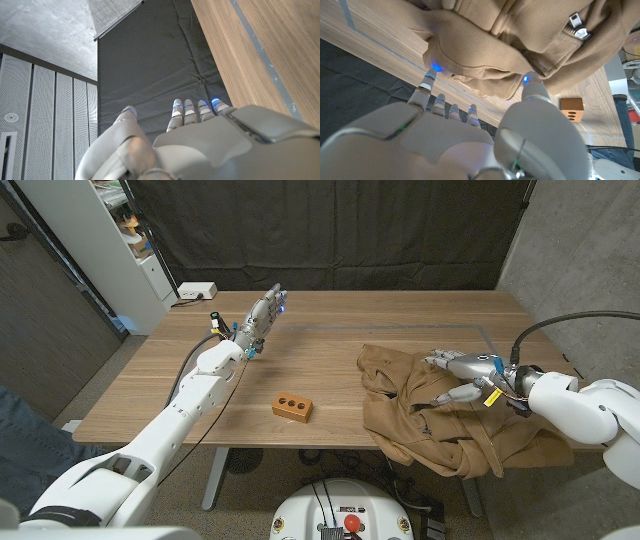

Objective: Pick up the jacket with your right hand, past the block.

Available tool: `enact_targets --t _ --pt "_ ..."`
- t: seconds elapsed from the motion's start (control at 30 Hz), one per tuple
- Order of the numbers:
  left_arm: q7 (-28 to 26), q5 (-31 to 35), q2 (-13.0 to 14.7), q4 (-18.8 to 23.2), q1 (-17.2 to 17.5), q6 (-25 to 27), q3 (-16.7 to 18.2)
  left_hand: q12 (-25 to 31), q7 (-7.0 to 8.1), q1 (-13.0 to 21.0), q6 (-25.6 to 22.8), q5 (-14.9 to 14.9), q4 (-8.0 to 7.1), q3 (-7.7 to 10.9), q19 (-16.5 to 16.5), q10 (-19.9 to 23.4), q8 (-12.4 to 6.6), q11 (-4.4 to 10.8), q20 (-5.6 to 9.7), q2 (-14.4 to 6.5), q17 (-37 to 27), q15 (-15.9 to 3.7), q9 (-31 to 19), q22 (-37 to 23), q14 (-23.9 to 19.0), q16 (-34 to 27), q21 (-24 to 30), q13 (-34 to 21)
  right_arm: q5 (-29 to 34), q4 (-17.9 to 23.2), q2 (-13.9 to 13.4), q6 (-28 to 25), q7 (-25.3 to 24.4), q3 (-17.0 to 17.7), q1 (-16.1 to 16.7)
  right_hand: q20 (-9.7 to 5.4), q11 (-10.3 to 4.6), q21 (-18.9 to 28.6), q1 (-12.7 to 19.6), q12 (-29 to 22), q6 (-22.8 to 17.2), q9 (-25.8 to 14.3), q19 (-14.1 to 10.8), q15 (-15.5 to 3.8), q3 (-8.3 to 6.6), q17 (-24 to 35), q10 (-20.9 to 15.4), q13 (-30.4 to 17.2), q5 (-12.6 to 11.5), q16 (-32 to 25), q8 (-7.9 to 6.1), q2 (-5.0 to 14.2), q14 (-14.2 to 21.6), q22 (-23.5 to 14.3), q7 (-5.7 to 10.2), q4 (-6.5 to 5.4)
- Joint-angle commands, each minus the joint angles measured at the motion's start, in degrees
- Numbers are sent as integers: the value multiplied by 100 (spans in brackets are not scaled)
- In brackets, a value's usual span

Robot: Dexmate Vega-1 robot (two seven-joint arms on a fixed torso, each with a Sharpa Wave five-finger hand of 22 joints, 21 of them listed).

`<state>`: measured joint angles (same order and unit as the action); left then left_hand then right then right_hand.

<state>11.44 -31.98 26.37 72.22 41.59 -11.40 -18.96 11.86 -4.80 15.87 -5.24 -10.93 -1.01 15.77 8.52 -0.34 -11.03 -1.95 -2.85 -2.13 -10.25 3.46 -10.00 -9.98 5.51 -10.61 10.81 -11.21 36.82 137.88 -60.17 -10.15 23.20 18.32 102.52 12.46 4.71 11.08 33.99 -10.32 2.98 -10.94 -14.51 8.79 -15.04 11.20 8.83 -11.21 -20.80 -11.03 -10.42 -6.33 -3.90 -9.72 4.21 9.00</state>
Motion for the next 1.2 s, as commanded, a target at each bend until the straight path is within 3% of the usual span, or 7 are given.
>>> enact_targets --t 0.03,0.23,0.67,1.2 --pt "59 7 -12 -104 -87 0 -17 30 3 10 -33 5 44 23 32 1 4 7 -10 -54 -12 10 -28 -31 55 3 25 -3 48 -70 -127 -221 -54 -222 2 2 11 17 54 -39 -7 -7 -64 12 31 11 38 -1 -45 -7 -58 -7 -47 -32 21 -3" --pt "88 16 -42 -200 -139 -8 -41 29 3 9 -35 6 50 22 44 -1 6 17 -78 -56 -13 7 -29 -31 59 2 24 -3 176 -62 -140 -354 -201 -273 70 3 14 16 76 -47 -7 -7 -70 8 33 11 35 -1 -58 -9 -60 -7 -55 -31 26 -5" --pt "78 38 -66 -268 -202 21 -64 31 -5 5 -40 7 61 19 43 3 8 6 3 -60 -13 -14 -29 -32 59 -2 30 -3 249 -141 -302 -590 -350 -535 71 3 22 11 126 -54 -6 -7 -77 0 35 10 50 1 -85 -14 -64 -3 -70 -30 38 -9" --pt "87 78 -93 -353 -277 57 -114 32 -5 -2 -49 9 71 15 64 6 9 5 -14 -63 -14 -5 -29 -32 64 -3 27 -3 400 -272 -716 -1014 -573 -1156 -43 3 19 3 199 -59 13 -6 -81 -12 35 9 73 2 -120 -20 -62 5 -92 -29 57 -10"
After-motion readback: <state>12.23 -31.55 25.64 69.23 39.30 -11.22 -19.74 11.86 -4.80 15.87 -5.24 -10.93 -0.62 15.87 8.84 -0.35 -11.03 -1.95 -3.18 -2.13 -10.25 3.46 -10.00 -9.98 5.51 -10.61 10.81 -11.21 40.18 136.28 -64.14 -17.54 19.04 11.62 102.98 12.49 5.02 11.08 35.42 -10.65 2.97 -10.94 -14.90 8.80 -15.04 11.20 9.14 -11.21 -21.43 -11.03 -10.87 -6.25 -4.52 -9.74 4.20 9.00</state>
